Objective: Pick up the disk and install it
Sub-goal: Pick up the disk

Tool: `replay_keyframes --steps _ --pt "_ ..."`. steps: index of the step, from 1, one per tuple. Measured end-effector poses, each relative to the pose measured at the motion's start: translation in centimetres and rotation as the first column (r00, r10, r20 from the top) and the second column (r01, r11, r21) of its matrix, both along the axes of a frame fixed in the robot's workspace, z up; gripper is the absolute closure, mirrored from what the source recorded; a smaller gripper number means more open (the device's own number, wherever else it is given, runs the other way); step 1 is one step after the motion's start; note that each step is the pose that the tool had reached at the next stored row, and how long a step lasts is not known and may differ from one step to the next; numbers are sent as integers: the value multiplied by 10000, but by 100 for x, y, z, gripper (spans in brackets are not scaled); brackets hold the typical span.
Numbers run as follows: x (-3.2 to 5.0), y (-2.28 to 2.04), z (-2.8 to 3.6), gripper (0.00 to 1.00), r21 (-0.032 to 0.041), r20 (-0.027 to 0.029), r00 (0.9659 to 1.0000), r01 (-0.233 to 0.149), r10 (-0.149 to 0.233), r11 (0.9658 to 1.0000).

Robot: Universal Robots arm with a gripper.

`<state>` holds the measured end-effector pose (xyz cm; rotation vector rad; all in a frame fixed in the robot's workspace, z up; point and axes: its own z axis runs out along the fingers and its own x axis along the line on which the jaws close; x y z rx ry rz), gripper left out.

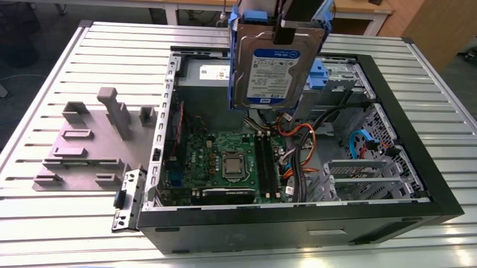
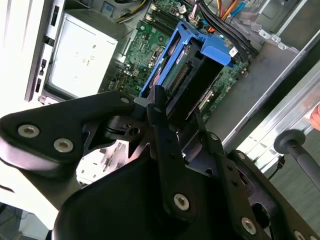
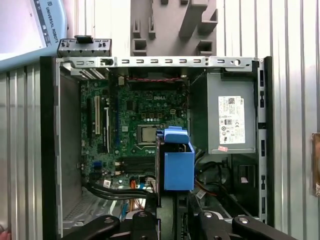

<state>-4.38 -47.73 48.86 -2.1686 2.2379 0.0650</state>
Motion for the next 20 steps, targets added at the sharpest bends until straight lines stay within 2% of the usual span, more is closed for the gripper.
replay_keyframes --steps 20 --pt "5 -322 -3 65 -1 -1 10000 0 0 10000"
